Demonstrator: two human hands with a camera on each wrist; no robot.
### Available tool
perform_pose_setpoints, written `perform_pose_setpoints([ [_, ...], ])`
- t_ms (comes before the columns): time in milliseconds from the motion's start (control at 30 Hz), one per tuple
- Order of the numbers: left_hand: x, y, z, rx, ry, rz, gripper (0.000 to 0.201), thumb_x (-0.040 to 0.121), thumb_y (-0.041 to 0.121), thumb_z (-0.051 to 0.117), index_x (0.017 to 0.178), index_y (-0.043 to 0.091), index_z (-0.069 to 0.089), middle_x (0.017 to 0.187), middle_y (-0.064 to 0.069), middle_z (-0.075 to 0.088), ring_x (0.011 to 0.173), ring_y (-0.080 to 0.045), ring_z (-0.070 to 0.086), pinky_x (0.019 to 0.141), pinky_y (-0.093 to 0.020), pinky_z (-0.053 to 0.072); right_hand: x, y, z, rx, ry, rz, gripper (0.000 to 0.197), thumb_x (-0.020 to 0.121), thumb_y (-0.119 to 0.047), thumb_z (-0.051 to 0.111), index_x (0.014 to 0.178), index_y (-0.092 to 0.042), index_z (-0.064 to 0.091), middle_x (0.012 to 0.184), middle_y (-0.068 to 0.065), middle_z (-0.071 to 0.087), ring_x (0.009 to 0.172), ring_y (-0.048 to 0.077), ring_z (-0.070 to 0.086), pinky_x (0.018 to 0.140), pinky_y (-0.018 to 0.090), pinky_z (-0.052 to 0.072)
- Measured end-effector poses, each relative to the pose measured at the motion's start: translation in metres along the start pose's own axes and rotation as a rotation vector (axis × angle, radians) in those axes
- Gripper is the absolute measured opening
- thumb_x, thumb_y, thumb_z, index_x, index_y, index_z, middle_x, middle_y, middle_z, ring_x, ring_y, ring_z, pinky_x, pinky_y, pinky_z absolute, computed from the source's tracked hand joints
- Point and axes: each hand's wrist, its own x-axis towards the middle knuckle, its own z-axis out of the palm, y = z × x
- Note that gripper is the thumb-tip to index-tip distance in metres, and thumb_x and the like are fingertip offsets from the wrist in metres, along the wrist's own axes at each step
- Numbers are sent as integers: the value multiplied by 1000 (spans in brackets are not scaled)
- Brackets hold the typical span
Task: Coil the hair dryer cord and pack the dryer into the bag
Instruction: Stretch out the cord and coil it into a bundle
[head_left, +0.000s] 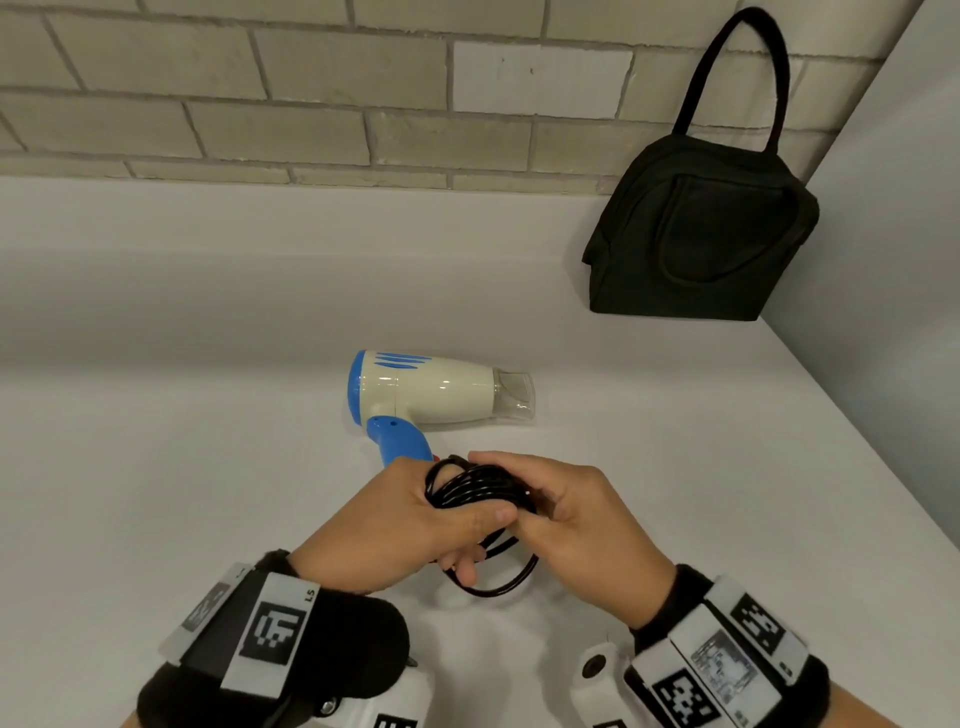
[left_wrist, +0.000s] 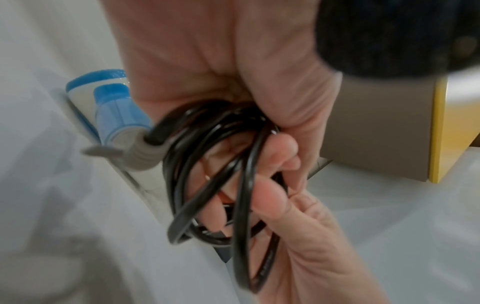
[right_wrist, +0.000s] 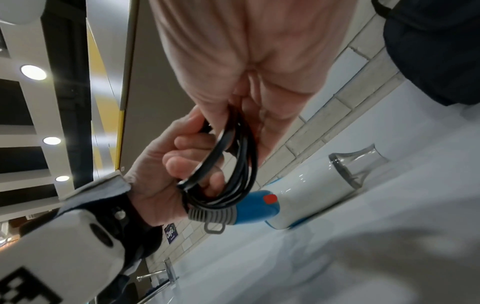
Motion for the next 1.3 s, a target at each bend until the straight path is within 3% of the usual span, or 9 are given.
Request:
perform_pose_setpoints([
  [200,4,1,5,95,265,24,15,70,25,74,62,20,62,39,2,60,38,0,54,39,-7,37,-1,1,2,101,126,-9,44,77,-5,61,89,-48,61,82,-30,68,90,-4,64,80,10,46],
  [333,6,1,8,85,455,89,31,64,25,77,79,26,50,40,5,61,37,-4,55,41,-8,40,3,-3,4,150,199,5,39,79,-2,62,86,-40,62,84,-17,70,87,-1,65,80,13,48],
  [433,7,0,11,97,452,185,31,69,19,74,82,37,52,52,14,64,38,-7,57,46,-7,43,5,-7,4,130,197,-5,37,81,-5,62,88,-41,59,87,-16,68,88,-1,64,82,14,48],
  [533,9,-3,13,194,445,277,29,75,13,69,77,36,52,60,8,61,51,-5,61,46,-7,43,5,-6,3,131,177,-2,37,82,-4,59,89,-40,58,87,-16,68,89,-2,64,83,14,47],
  [733,12,-6,12,244,450,262,29,80,13,63,77,38,50,75,9,63,73,-8,63,62,-17,52,5,-2,8,206,238,7,38,88,1,48,94,-35,58,95,-14,66,93,0,62,86,17,48],
  [867,13,-2,5,67,453,119,16,78,18,66,75,31,57,72,-1,69,64,-7,66,43,-6,40,10,0,11,186,288,-6,27,84,-15,50,100,-36,58,105,-7,66,101,6,61,93,28,47],
  [1000,12,2,1,-58,498,96,16,76,15,69,76,28,59,72,0,68,54,-2,65,40,-5,38,13,-1,14,128,299,-30,27,80,-24,47,103,-39,54,109,-2,66,103,9,60,94,30,47],
  [1167,15,0,3,-13,639,196,26,73,13,71,74,34,56,77,3,67,71,-14,67,65,-18,52,17,-3,19,60,302,-50,33,81,-22,44,103,-45,47,105,-6,61,102,14,60,93,36,48],
  [1300,13,-6,-2,14,602,153,28,72,13,71,76,35,55,75,1,68,67,-16,68,68,-20,52,16,5,27,74,259,4,37,77,-18,44,100,-46,49,94,-13,58,98,15,61,92,38,49],
])
